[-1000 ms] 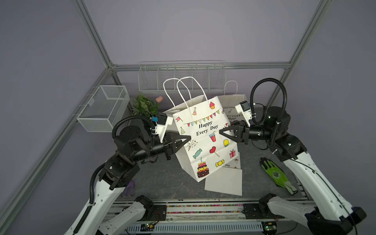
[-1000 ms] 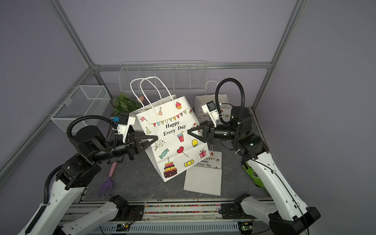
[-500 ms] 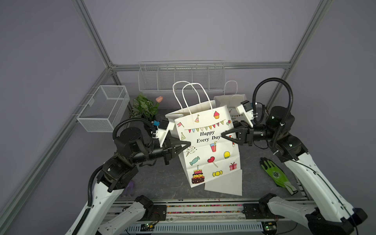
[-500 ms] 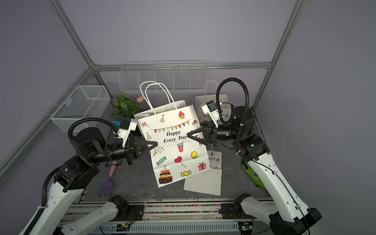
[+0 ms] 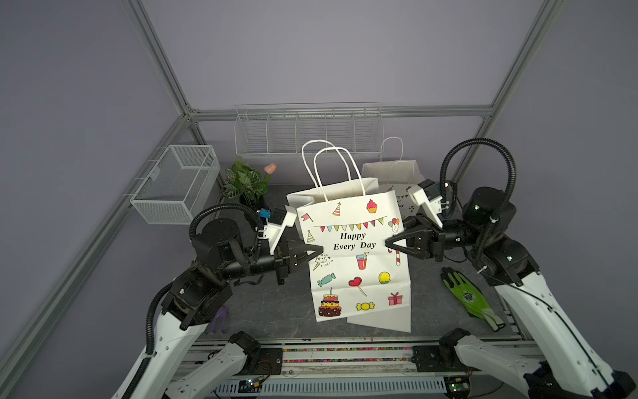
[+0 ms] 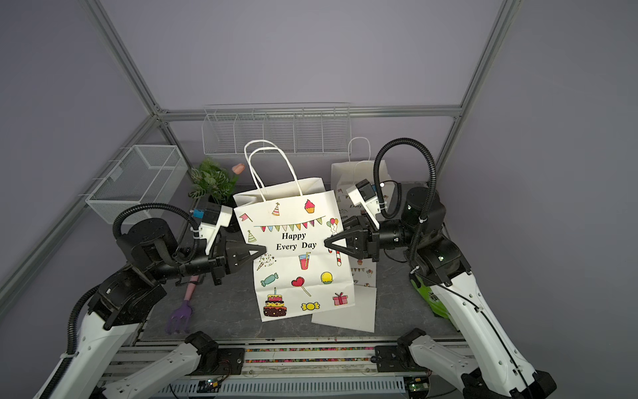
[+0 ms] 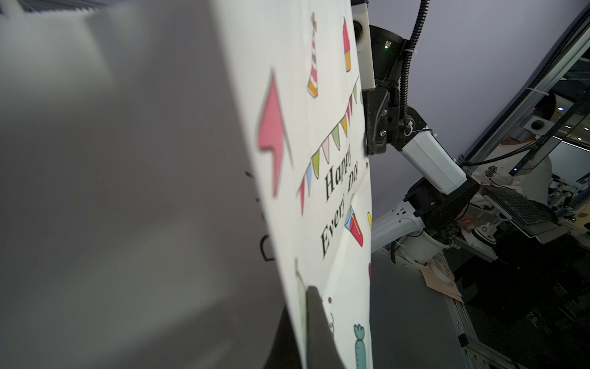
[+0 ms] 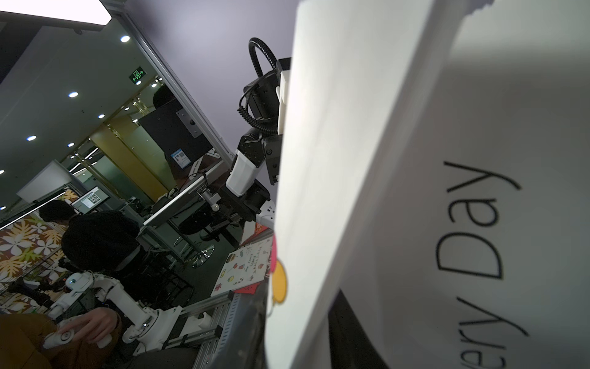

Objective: Put away the paper bag
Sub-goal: Press the paper bag.

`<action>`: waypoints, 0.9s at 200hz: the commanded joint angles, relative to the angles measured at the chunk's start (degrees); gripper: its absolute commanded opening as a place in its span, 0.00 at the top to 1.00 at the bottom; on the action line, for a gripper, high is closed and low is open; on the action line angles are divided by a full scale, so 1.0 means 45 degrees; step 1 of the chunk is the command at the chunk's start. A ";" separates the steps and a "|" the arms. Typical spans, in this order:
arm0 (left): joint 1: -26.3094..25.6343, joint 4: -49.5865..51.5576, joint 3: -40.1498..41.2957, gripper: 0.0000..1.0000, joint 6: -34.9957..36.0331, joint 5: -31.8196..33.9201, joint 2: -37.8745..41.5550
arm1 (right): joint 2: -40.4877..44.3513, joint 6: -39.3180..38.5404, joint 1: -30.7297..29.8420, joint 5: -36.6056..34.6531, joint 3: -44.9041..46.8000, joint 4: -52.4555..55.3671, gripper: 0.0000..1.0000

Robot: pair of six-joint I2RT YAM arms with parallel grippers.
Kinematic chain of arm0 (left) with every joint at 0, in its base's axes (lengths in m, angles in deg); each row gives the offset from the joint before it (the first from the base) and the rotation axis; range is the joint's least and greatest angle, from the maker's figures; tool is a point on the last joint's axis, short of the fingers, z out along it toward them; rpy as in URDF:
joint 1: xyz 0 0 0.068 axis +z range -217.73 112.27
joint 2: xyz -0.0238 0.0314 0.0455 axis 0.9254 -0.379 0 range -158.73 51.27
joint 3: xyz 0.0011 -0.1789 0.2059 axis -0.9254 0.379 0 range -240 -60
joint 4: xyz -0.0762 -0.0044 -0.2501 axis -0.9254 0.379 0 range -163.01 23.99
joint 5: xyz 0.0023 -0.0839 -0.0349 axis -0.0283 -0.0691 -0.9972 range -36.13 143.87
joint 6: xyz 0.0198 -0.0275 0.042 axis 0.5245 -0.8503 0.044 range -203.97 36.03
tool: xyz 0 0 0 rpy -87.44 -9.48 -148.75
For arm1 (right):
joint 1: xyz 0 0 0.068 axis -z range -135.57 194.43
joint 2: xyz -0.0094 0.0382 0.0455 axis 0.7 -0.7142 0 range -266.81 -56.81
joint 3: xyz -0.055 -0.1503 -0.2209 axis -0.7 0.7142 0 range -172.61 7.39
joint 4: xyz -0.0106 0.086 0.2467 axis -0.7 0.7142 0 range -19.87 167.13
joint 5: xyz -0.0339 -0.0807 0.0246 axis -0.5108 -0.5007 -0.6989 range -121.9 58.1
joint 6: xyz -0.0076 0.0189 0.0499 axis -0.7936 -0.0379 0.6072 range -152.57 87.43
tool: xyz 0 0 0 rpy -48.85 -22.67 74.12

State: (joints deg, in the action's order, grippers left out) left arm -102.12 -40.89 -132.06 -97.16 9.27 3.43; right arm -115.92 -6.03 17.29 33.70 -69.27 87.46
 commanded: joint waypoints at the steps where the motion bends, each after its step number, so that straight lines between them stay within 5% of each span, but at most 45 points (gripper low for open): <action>1: 0.0121 0.0126 0.0058 1.00 0.0234 0.0497 0.0010 | 0.0090 -0.0547 -0.0043 -0.0119 0.0097 0.0985 0.75; 38: 0.0112 0.0427 0.0029 1.00 0.0326 0.1203 -0.0127 | 0.0051 -0.0922 -0.0065 -0.1522 -0.0188 0.1944 0.79; 74: 0.0117 0.0564 0.0237 0.98 0.0470 0.1132 -0.0325 | -0.0152 -0.0292 -0.0063 -0.2776 -0.0174 0.1110 0.49; 93: 0.0111 0.0538 0.0405 0.99 0.0537 0.0575 -0.0366 | -0.0441 -0.0193 -0.0053 -0.3181 -0.0612 0.0807 0.48; 180: 0.0123 0.0673 0.0987 0.99 0.0823 -0.0306 0.0024 | -0.2390 0.0975 0.0106 -0.2452 -0.2325 -0.0698 0.80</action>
State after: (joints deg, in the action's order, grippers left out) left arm -101.86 -38.01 -128.82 -95.23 8.77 2.73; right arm -127.14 -4.15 17.62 20.56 -80.05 88.48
